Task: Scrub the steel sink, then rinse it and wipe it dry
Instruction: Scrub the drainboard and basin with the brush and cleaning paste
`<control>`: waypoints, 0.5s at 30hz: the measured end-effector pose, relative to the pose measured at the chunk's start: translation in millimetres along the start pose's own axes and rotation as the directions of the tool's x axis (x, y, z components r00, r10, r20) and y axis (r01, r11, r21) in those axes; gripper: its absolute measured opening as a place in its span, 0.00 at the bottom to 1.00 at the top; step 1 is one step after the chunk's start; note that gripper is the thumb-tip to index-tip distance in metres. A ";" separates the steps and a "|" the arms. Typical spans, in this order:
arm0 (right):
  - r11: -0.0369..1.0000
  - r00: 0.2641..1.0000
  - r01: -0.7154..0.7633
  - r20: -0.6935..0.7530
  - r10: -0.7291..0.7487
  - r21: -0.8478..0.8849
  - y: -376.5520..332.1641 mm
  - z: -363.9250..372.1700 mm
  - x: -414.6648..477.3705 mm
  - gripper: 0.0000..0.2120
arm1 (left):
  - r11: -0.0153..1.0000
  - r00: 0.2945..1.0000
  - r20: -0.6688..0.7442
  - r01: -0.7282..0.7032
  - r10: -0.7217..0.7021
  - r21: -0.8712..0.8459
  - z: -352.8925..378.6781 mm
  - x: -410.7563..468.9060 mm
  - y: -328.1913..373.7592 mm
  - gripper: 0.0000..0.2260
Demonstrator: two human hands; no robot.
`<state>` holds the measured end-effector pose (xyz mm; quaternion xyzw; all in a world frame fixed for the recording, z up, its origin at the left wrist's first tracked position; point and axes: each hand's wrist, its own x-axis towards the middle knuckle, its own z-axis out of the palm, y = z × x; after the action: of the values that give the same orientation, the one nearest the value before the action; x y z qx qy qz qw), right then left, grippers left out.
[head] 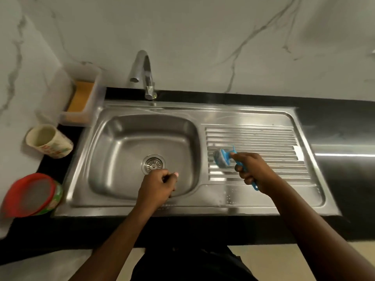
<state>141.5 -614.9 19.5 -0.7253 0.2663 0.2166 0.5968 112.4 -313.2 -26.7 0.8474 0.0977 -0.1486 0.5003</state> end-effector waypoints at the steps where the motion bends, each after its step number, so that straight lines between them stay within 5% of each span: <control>1: 1.000 1.000 -0.006 -0.027 0.006 -0.007 7.6 -6.5 1.4 0.14 | 1.000 1.000 0.013 -0.001 0.001 0.001 5.4 0.6 4.2 0.14; 6: 0.981 0.976 0.053 -0.196 -0.090 -0.185 37.5 -3.2 15.0 0.16 | 1.000 0.999 0.047 -0.010 0.009 0.017 18.5 2.7 14.8 0.14; 10: 0.820 0.910 0.184 -0.221 -0.350 -0.542 55.9 38.6 13.4 0.22 | 0.999 0.999 0.050 -0.007 0.005 0.034 20.4 3.6 15.3 0.14; 15: 0.550 0.895 0.234 -0.043 -0.443 -0.802 63.6 62.4 4.6 0.26 | 0.999 0.998 0.065 -0.009 0.006 0.043 23.3 4.4 17.1 0.14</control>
<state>104.2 -563.5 -43.3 -0.9686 0.0698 0.1005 0.2165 118.3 -341.8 -24.9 0.8531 0.0748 -0.1763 0.4854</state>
